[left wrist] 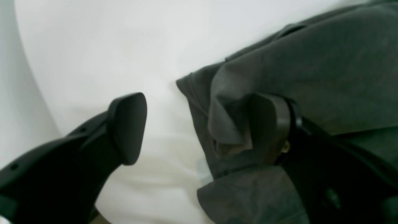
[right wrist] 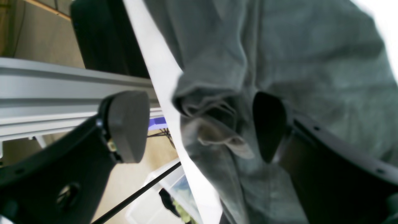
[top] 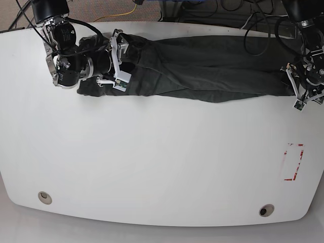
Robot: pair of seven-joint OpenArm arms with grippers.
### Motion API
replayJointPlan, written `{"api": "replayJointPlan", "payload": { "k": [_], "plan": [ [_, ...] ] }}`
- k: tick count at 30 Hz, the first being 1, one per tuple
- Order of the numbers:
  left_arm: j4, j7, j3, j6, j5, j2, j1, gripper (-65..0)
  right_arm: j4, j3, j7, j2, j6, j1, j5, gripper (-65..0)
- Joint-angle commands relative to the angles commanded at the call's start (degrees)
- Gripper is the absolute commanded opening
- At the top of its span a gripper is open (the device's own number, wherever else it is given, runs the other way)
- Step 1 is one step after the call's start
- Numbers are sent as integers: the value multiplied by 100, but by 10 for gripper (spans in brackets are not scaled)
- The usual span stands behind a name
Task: Layout the t-shirt on the table in an organized manner, then fold the t-shirt properly
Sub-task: 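Grasp and tug the folded shirt end with the right gripper to straighten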
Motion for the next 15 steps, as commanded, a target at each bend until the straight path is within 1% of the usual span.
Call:
{"api": "replayJointPlan", "payload": {
  "k": [3, 6, 10, 15],
  "plan": [
    [141, 0, -9, 0, 0, 0, 35, -186, 26, -9, -35, -79, 0, -18, 79, -168],
    [290, 0, -9, 0, 9, -18, 88, -186, 158, -18, -84, -149, 0, -26, 369, -168],
    [413, 0, -9, 0, 9, -18, 88, -186, 325, -44, -84, -325, 0, -44, 738, -168],
    [475, 0, -9, 0, 9, -18, 70, -186, 334, -554, -84, -325, 0, -70, 888, -168]
  ]
}}
